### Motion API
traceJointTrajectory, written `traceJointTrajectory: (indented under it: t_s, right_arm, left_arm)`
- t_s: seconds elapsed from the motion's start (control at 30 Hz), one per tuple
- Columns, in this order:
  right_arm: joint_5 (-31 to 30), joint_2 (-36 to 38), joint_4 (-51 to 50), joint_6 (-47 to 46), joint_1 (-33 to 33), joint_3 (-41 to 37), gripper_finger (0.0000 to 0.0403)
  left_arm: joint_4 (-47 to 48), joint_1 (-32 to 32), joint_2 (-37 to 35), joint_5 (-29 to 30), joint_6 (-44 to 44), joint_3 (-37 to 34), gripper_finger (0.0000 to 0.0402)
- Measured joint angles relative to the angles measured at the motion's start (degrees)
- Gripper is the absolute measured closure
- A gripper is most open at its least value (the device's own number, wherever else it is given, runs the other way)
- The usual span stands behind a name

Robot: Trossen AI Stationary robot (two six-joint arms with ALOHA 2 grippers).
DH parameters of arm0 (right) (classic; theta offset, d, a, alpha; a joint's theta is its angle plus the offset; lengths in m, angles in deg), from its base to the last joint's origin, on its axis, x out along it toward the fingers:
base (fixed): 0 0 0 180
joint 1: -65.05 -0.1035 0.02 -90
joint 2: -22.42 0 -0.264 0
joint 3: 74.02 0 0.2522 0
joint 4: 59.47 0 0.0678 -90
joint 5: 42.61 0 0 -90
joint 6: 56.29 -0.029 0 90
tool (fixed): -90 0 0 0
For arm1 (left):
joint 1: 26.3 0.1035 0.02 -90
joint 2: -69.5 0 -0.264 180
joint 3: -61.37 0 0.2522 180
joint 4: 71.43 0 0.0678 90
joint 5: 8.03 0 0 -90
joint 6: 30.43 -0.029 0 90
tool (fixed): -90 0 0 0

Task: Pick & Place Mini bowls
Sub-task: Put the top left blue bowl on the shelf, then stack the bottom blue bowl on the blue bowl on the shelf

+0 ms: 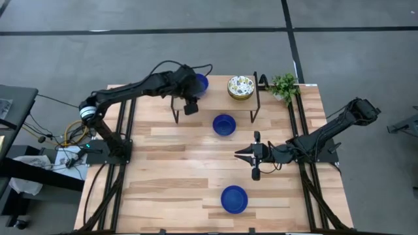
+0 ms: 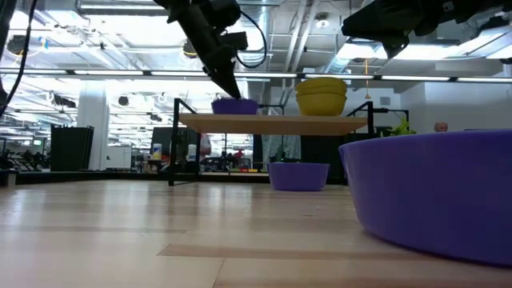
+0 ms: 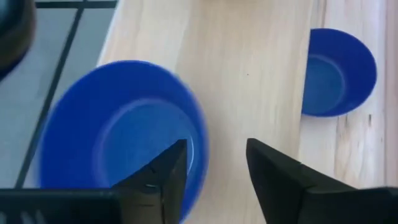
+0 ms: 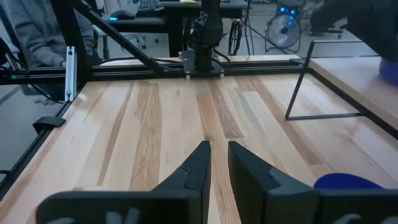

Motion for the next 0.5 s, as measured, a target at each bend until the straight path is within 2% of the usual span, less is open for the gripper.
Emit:
traceJointTrajectory:
  t_s: [0.17, 0.3, 0.5]
  right_arm:
    - [0.00, 0.00, -0.02, 0.00, 0.00, 0.00, 0.0356]
    - [0.19, 0.00, -0.04, -0.01, -0.07, 0.00, 0.0356]
    - [1.46, 0.00, -2.13, -1.64, -0.07, 0.06, 0.0356]
  left_arm:
    - [0.07, -1.16, -2.32, 1.93, 0.22, 0.00, 0.0225]
    - [1.26, -2.86, -5.62, 2.08, 3.68, -0.45, 0.0225]
    - [1.38, -9.28, -13.67, 0.01, 13.94, -8.67, 0.0224]
